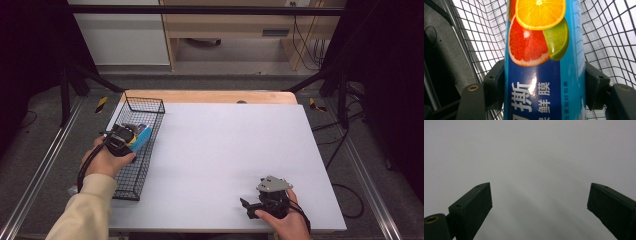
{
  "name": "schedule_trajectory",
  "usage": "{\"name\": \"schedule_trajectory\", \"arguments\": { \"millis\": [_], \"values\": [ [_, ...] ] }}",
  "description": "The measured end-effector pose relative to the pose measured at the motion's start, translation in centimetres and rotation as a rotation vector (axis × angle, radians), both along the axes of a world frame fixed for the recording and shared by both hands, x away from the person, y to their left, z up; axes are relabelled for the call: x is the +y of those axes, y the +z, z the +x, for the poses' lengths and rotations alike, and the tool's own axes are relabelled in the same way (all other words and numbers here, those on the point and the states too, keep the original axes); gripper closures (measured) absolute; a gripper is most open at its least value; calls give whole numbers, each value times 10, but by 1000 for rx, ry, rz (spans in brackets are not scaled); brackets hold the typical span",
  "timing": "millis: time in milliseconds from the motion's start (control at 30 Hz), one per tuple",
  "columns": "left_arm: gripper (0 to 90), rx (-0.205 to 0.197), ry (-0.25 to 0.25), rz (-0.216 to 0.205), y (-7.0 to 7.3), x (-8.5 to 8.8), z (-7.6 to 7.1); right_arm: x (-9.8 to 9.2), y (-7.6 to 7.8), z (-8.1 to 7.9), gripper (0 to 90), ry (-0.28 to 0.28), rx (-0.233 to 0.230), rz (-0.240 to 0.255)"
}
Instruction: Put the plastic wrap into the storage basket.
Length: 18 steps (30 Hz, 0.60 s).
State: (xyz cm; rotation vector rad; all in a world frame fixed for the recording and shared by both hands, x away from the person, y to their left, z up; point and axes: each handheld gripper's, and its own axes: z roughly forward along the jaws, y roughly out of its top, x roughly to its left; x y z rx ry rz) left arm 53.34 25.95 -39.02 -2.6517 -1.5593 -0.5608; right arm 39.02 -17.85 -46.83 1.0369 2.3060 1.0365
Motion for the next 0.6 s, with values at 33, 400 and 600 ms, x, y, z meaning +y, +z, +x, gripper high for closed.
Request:
{"name": "schedule_trajectory", "arguments": {
  "millis": [33,400,600],
  "values": [
    [320,1,1,3,0,0,0,0,0,0,62,0,0,0],
    [320,19,1,35,-5,-3,4,0,0,0,62,2,0,0],
    [319,37,-2,75,-9,-6,5,0,0,0,62,0,1,-1]
  ]
}}
